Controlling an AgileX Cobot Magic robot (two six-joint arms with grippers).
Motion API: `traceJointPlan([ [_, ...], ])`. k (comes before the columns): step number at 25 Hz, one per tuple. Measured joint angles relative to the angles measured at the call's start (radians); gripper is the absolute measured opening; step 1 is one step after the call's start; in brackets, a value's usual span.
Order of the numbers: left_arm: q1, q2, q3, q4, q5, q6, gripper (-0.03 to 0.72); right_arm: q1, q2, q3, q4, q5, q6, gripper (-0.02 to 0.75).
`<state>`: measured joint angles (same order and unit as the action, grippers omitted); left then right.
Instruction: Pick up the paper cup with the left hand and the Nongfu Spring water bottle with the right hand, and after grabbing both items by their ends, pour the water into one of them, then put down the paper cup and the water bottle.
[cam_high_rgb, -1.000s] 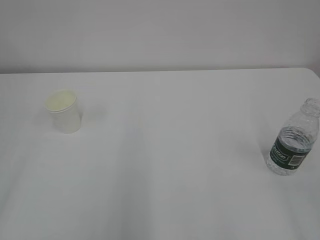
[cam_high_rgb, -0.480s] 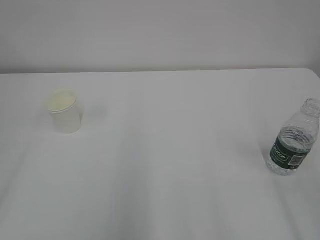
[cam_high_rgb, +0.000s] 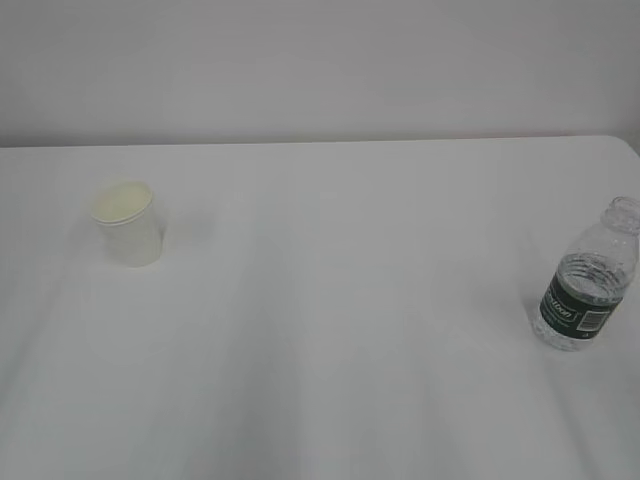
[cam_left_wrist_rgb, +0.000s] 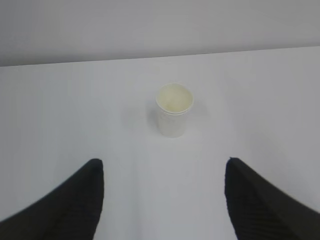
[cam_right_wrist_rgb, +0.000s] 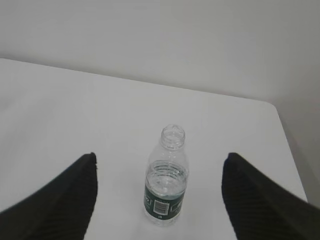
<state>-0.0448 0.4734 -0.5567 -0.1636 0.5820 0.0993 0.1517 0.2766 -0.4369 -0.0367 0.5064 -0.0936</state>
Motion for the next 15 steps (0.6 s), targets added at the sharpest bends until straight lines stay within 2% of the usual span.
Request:
traceJointPlan([
  [15, 0.0, 0.054, 0.097, 0.0, -0.194, 0.0, 0.533, 0.0, 0.176, 0.0, 0.0, -0.195, -0.002, 0.59],
])
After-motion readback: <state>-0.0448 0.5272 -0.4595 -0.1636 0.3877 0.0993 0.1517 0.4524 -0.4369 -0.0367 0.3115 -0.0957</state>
